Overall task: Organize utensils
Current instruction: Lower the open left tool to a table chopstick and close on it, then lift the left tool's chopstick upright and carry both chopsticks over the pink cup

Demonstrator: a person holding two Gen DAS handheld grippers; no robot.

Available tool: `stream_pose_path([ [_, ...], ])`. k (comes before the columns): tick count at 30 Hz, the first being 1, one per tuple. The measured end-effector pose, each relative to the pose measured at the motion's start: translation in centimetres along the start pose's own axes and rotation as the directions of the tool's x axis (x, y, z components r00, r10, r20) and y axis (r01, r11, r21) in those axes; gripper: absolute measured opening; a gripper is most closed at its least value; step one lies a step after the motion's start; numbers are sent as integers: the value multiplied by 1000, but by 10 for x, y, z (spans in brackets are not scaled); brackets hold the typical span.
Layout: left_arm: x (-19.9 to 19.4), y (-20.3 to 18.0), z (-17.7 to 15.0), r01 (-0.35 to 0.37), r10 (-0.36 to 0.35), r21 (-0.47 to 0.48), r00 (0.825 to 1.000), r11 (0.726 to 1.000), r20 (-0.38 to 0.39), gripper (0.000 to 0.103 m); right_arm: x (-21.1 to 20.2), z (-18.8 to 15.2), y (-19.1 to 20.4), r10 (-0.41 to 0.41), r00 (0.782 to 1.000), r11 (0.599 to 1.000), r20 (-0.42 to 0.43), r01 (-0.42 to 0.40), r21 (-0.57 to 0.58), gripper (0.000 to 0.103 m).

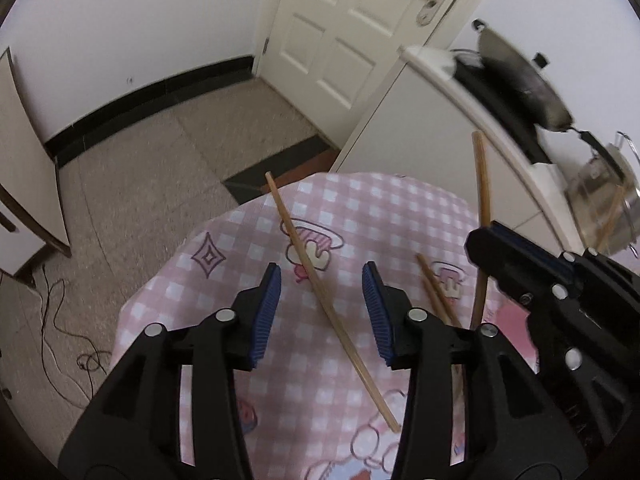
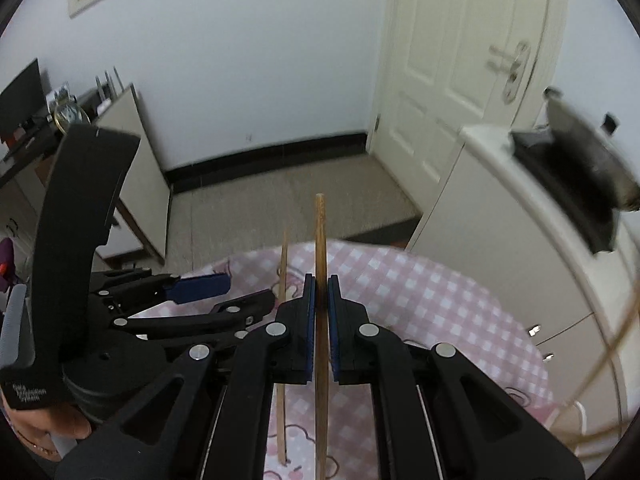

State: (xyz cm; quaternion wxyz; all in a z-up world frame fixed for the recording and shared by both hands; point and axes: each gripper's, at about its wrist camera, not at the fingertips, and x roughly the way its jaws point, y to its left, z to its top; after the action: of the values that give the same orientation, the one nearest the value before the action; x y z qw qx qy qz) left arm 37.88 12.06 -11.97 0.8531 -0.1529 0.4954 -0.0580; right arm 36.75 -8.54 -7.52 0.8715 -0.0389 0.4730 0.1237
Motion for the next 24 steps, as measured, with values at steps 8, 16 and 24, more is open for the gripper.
stream_pose_path([
  [8,39,-2,6,-61,61,-1,996,998,-67,33,41,-1,-26,55,994,997,-95,-49,63,4],
  [16,62,-9,11,-156,158,34,984,987,-87,22,55,-2,-37,91,989,993,-113,-81,90,4],
  [24,61,-7,5,-158,159,62,987,986,-15,7,58,-3,-37,111,988,990,-104,-100,101,4],
])
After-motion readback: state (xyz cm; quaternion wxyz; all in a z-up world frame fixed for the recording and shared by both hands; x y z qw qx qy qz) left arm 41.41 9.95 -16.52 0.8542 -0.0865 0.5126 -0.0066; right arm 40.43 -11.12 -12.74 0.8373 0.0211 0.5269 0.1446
